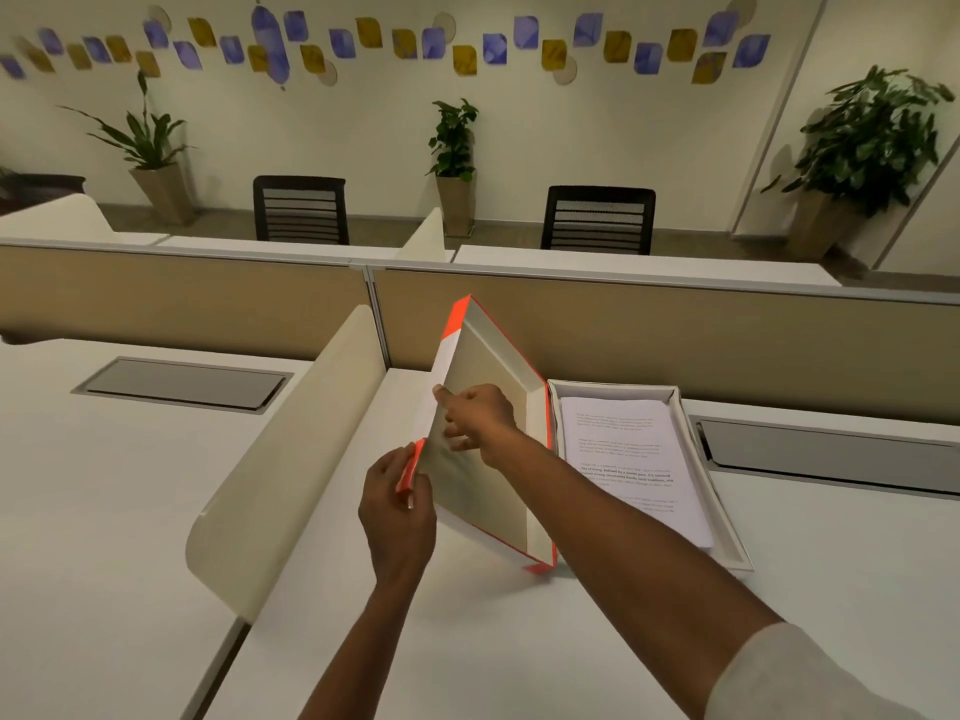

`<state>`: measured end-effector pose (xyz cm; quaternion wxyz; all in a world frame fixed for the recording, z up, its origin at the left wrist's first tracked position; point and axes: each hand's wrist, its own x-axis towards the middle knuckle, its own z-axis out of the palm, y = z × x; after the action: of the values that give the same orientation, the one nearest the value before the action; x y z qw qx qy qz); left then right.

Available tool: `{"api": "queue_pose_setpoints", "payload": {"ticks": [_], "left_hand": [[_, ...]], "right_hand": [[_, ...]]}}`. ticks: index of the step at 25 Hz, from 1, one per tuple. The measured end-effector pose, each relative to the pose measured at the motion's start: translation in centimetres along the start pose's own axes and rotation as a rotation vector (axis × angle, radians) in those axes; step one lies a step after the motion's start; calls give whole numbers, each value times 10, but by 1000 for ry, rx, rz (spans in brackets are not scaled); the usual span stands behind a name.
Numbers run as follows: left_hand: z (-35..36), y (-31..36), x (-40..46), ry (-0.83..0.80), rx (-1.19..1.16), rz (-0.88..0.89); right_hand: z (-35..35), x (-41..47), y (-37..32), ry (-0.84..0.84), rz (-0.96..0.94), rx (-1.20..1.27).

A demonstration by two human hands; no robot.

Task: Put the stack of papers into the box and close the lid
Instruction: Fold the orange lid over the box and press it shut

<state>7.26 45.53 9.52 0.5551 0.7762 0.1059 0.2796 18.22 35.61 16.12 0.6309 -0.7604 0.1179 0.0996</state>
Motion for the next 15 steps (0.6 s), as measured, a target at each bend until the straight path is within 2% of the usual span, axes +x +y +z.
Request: {"api": "queue_pose_setpoints", "payload": {"ticks": [7, 10, 13, 15], "left_hand": [[11, 17, -5, -39, 37, 114], [9, 23, -5, -124, -16, 135], [3, 29, -2, -217, -122, 103], [2, 20, 3, -245, -225, -36]], "right_hand": [[-1, 5, -10, 130, -73, 39], [-14, 1, -17, 145, -107, 90], [-36, -7, -23, 101, -125, 191], [-52, -16, -25, 53, -117, 258]]}}
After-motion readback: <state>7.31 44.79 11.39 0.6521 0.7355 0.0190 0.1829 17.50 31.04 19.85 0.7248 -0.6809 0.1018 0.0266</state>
